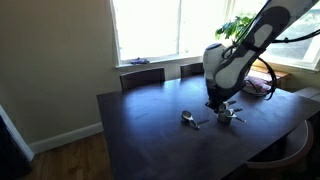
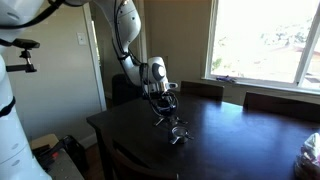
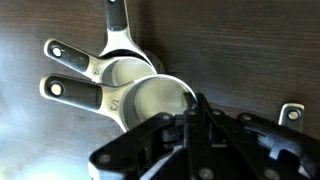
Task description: Stack the cups
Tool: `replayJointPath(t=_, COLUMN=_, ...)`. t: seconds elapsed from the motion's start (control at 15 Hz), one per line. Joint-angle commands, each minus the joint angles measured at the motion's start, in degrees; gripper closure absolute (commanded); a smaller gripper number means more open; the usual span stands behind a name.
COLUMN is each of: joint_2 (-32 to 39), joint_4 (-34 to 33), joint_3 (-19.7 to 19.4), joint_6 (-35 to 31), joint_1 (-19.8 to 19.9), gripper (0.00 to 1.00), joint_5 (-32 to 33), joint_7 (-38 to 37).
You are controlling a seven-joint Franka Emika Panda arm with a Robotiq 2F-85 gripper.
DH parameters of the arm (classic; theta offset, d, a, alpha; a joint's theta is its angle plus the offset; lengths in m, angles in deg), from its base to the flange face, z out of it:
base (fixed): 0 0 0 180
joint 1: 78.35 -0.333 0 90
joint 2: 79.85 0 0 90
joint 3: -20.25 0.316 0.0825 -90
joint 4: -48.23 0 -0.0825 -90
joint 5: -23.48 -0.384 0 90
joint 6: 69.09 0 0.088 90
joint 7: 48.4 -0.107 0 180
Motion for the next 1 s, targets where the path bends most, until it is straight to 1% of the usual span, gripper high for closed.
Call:
replayJointPath(t=0.0, joint_2=0.3, joint_4=-1.2, joint_3=-0.7, joint_6=0.9, joint_1=-0.1, gripper=0.96, joint_5=-1.2, joint_7=-0.4)
replayJointPath(t=0.27, joint_2=0.8, joint_4=-2.8, joint_3=-1.2, joint_6=1.8, joint_1=0.6, gripper=0.96, joint_5=-2.8, joint_7=-0.7)
replayJointPath(t=0.53, joint_2=2.7, joint_4=-6.2, joint_3=-1.5, joint_6=4.9, joint_1=2.3, gripper=0.96, joint_5=-5.9, joint_7=-0.5)
replayJointPath(t=0.93, joint_2=9.1, joint_4=-14.0, joint_3=-0.8, joint_6=7.4, joint_1=6.0, gripper=0.96, joint_5=-10.0, joint_7=0.5)
